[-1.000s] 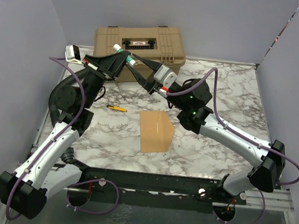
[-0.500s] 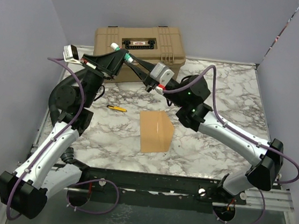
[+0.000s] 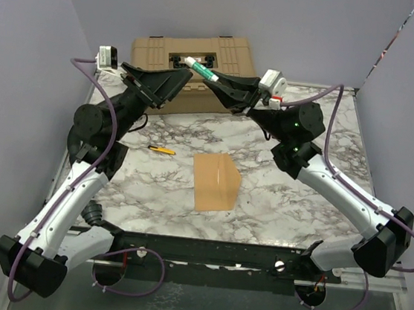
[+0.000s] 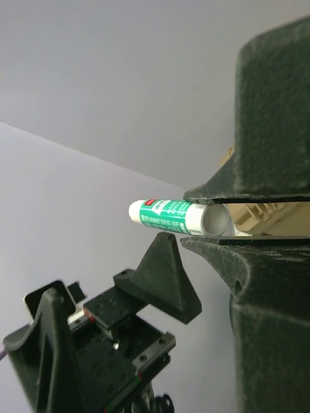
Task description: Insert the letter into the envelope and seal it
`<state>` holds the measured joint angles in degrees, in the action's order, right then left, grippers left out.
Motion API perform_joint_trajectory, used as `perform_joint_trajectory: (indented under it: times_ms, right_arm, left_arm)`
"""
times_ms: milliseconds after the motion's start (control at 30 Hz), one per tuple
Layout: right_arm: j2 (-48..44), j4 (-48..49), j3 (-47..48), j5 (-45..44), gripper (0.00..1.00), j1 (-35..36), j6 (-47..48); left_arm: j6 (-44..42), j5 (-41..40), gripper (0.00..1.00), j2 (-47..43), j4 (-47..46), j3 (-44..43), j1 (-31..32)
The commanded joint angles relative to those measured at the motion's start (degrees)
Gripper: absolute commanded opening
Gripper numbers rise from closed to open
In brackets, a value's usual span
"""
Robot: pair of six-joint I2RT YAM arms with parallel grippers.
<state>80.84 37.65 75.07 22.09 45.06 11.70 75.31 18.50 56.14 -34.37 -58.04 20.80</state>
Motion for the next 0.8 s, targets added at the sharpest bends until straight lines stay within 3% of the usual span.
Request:
perform_joint_trajectory:
  times_ms: [0,300,500,767]
  right_arm:
    - [-2.88,2.5,-2.21,6.6,0.0,-2.09,-8.08]
    - [-4.26,0.34,-3.6,9.03,0.01,-3.15,-8.28]
    - [-4.29,-1.68,-4.11,10.58,0.01,-3.83,-7.22]
    - [-4.02,-2.58,-4.14,14.56,0.01,-6.17,-6.49]
  left_arm:
    - [-3.02,9.27,0.82,3.69,4.83,-4.76,-0.66]
    - [-3.06,13.05,0.71,6.44,4.84,-6.91,-1.0]
    - [-2.91,12.79,0.44,6.53,5.81,-7.39,-1.2]
    - [-3.09,11.99,0.37,5.82,7.67,-6.38,-1.15]
